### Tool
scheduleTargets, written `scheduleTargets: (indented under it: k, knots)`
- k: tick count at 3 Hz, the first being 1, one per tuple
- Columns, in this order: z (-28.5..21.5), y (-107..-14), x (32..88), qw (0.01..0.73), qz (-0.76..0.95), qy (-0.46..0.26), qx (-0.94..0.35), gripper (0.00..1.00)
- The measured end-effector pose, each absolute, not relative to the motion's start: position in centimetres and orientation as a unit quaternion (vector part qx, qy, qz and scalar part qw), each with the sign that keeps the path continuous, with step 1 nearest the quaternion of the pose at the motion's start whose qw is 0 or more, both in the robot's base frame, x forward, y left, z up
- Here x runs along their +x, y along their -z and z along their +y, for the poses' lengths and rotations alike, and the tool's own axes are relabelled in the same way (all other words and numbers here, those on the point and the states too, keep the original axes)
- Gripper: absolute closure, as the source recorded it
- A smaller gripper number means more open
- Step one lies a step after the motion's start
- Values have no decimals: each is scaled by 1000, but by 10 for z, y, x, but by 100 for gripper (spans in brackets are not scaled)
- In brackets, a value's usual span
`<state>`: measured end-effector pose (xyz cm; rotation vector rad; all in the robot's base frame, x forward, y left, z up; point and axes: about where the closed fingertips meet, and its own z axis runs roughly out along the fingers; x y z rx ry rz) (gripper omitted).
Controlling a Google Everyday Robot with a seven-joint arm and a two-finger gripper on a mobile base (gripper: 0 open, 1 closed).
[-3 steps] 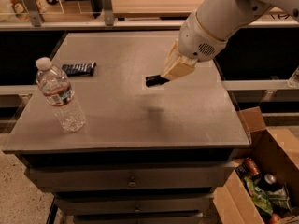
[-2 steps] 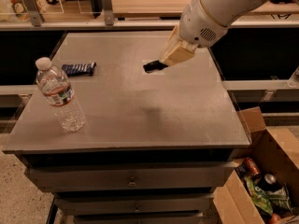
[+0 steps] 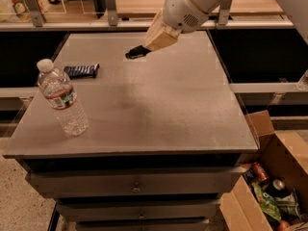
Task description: Move rxbar chocolate near rxbar blueberry
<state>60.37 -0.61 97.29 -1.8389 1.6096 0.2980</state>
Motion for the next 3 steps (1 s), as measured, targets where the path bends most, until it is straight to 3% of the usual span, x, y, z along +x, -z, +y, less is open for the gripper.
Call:
scheduleTargets:
  k: [2,3]
  knots:
    - [52,-954,630,386,582,-90,-710,100]
    - [52,-954,630,386,582,-90,-710,100]
